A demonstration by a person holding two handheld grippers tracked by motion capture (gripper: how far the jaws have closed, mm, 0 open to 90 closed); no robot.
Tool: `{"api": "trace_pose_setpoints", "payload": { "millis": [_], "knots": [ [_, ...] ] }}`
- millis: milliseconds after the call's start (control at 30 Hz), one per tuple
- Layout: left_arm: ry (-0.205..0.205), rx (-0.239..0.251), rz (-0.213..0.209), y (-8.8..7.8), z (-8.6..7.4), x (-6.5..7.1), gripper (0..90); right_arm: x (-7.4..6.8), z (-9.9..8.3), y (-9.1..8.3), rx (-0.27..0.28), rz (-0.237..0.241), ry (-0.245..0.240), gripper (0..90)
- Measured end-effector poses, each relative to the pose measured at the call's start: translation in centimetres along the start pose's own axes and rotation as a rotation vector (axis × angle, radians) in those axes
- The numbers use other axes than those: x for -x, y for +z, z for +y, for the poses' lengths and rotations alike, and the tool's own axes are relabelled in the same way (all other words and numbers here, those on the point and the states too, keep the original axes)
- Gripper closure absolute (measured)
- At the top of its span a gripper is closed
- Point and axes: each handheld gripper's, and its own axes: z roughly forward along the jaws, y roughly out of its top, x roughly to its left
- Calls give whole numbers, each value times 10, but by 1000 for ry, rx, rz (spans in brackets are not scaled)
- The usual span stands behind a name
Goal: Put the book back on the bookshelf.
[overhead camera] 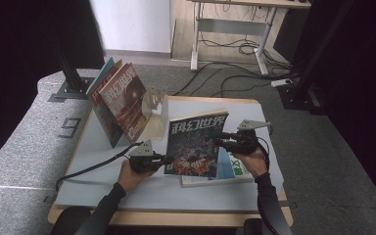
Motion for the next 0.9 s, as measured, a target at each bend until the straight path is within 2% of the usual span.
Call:
{"api": "trace_pose_setpoints", "payload": {
  "millis": [200, 300, 400, 533, 600, 900],
  "knots": [
    [-1, 4, -11, -2, 0, -1, 826, -3, 3, -7, 8, -10, -27, 731],
    [-5, 5, -15, -3, 0, -2, 819, -7, 3, -9, 21, -24, -44, 769],
    [-2, 1, -14, -4, 2, -3, 808, -10, 4, -10, 26, -35, -59, 779],
    [17, -23, 8, -4, 6, -3, 787, -15, 7, -12, 39, -40, -78, 794],
    [11, -25, 16, -4, 9, -4, 785, -16, 9, -13, 45, -45, -86, 798],
    [18, -53, 60, 0, 28, -4, 741, -19, 11, -18, 66, -58, -105, 812]
  ]
}}
